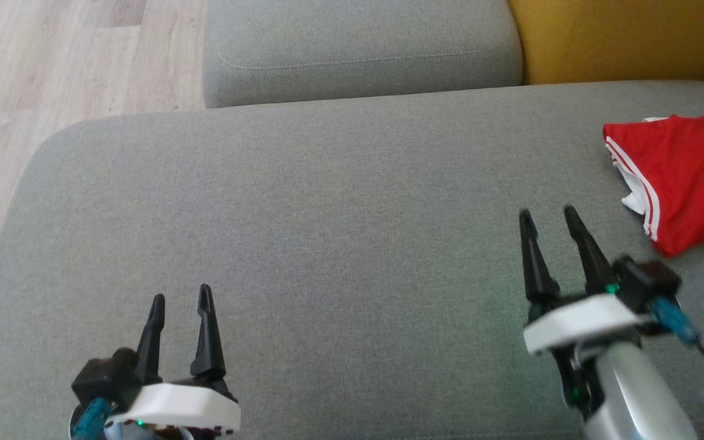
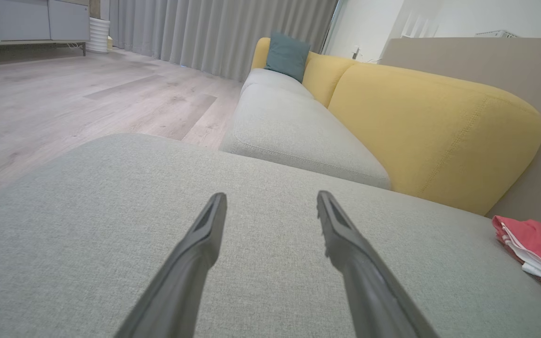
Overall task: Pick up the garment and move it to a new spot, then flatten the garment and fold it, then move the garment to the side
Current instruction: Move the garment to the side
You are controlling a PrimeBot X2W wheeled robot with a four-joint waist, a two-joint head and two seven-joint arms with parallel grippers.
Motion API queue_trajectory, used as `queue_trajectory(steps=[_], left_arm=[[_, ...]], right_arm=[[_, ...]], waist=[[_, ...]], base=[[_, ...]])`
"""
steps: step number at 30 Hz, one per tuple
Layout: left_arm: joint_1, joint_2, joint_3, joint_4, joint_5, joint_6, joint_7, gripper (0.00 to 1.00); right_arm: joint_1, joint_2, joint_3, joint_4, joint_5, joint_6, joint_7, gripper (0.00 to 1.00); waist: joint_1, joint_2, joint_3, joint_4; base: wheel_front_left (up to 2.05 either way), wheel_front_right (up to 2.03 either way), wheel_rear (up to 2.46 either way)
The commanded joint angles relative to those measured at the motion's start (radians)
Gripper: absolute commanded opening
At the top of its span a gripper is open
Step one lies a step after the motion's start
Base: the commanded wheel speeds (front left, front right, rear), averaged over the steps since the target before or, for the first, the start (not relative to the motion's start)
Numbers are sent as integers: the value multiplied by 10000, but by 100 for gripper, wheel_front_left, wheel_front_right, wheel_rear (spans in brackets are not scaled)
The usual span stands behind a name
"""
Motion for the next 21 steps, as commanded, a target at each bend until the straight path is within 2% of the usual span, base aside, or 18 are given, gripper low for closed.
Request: queue_trajectory(steps=[1, 8, 21], left_arm=[[-172, -24, 385, -340, 30, 8, -78, 100], [-10, -24, 314, 5, 115, -68, -78, 100], [98, -24, 254, 201, 393, -125, -78, 100]], right_arm=[[259, 84, 98, -823, 72, 65, -56, 100], [1574, 85, 78, -2021, 138, 65, 76, 100], [2012, 85, 95, -2398, 49, 65, 322, 100]], waist=[[1, -1, -4, 8], [1, -1, 6, -15], [1, -1, -72, 78]], base=[[0, 0, 0], [0, 0, 0], [0, 0, 0]])
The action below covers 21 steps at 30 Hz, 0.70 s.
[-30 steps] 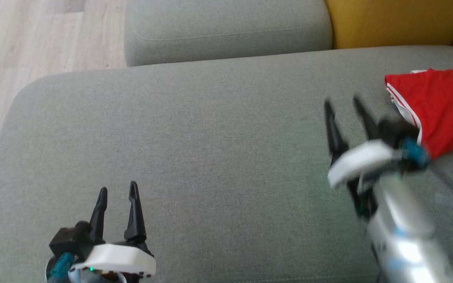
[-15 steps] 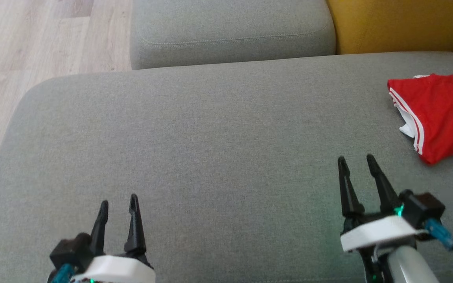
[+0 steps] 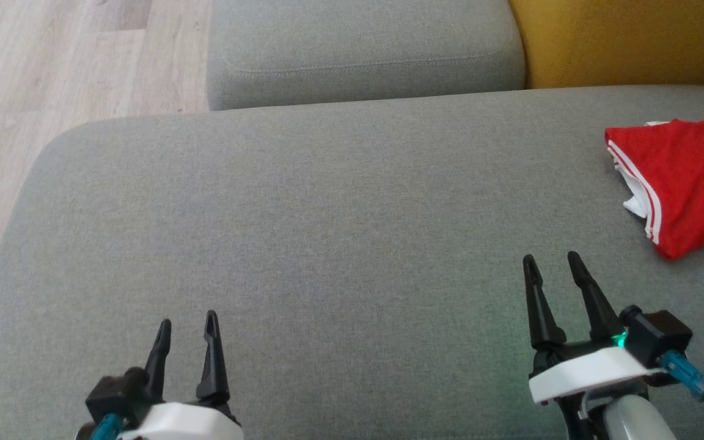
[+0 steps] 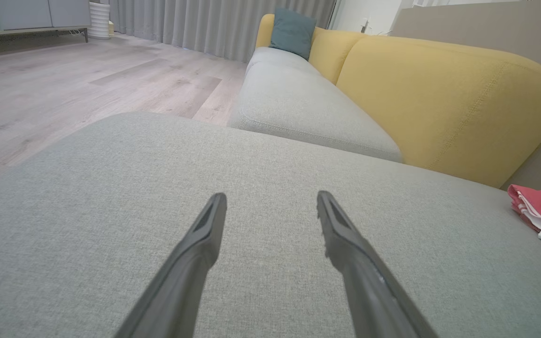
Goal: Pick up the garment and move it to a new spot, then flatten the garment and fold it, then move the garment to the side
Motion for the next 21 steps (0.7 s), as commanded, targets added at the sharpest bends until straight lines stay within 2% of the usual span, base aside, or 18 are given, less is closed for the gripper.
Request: queue_trajectory(steps=[1, 12, 13, 17, 21], left_arm=[[-282, -26, 274, -290, 73, -26, -78, 100], [-202, -26, 168, -236, 231, -241, -78, 100], [29, 0, -90, 60, 183, -186, 1, 0], [146, -2, -90, 702, 159, -172, 62, 0], [118, 21, -29, 737, -254, -230, 134, 0]], right_arm=[[-167, 2, 241, -392, -50, 65, 21, 100], [-64, 3, 230, -416, -83, 65, 150, 100], [108, 4, -4, -55, -12, 0, 170, 0], [468, 7, 13, 579, 14, -2, 178, 0], [488, -14, -23, 609, 436, -2, 238, 0]], waist=[[1, -1, -8, 5], [1, -1, -42, -15], [1, -1, -43, -14], [1, -1, -44, -14], [1, -1, -31, -7]], base=[[0, 0, 0], [0, 0, 0], [0, 0, 0], [0, 0, 0], [0, 0, 0]])
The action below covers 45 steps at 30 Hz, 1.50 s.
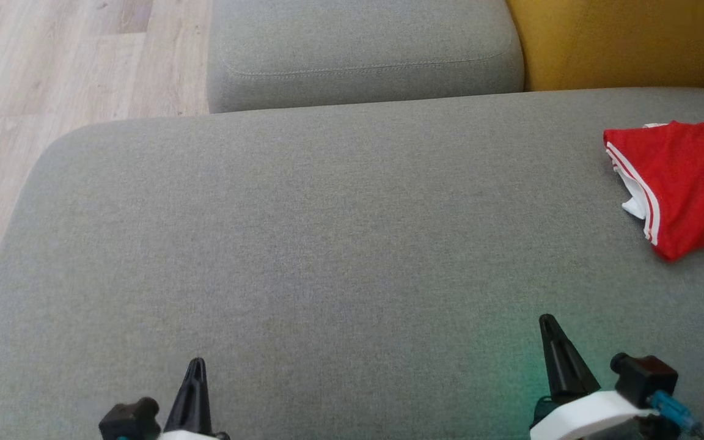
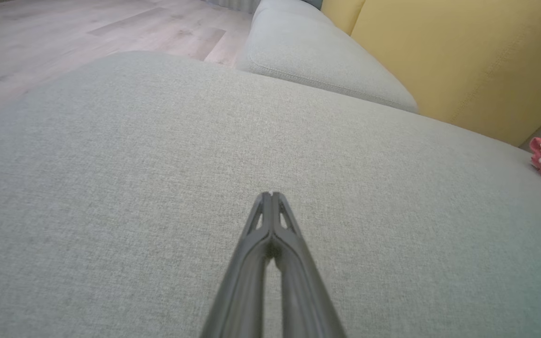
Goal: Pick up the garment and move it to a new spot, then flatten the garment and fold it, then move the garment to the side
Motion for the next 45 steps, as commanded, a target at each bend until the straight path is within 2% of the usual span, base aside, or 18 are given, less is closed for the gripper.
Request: queue_trajectory(steps=[1, 45], left_arm=[[-350, 31, 74, -320, -250, -74, 26, 0], [-1368, 236, 970, -18, -5092, -987, 1069, 0]], right_arm=[[-440, -34, -42, -365, 290, 3, 34, 0], [-970, -224, -658, -528, 5242, 27, 936, 0]], waist=[[1, -1, 7, 3], [1, -1, 149, 84]], base=[[0, 0, 0], [0, 0, 0]])
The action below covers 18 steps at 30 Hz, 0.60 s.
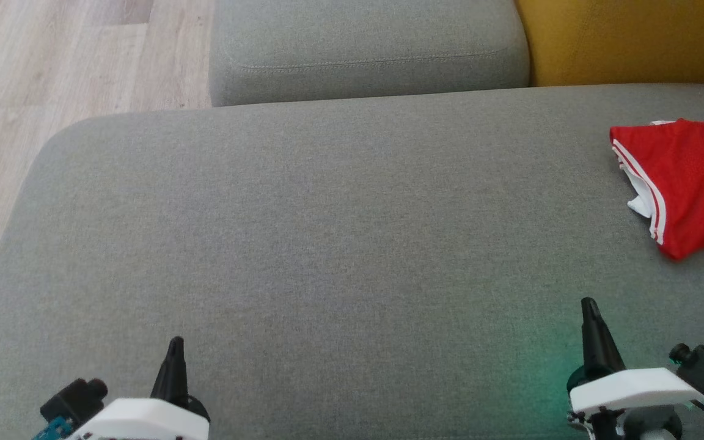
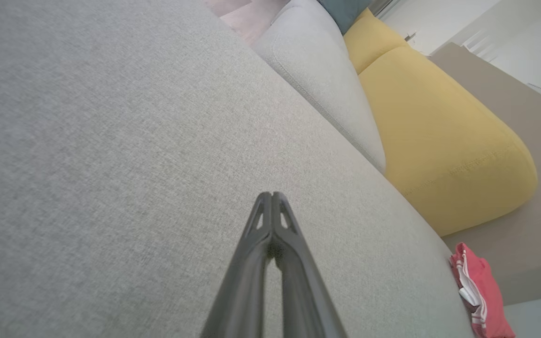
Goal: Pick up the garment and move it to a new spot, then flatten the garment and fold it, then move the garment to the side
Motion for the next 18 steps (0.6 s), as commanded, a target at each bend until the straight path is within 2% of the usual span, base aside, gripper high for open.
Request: queue_trajectory(steps=[1, 18], left_arm=[[-593, 152, 249, -287, -275, -117, 84, 0], [-953, 177, 640, -198, -1977, -442, 513, 0]], right_arm=[[-611, -184, 9, -377, 307, 28, 50, 0], [-801, -208, -274, -438, 2054, 36, 425, 0]], waist=[[0, 0, 4, 2], [0, 0, 56, 32]], base=[[0, 0, 0], [0, 0, 0]])
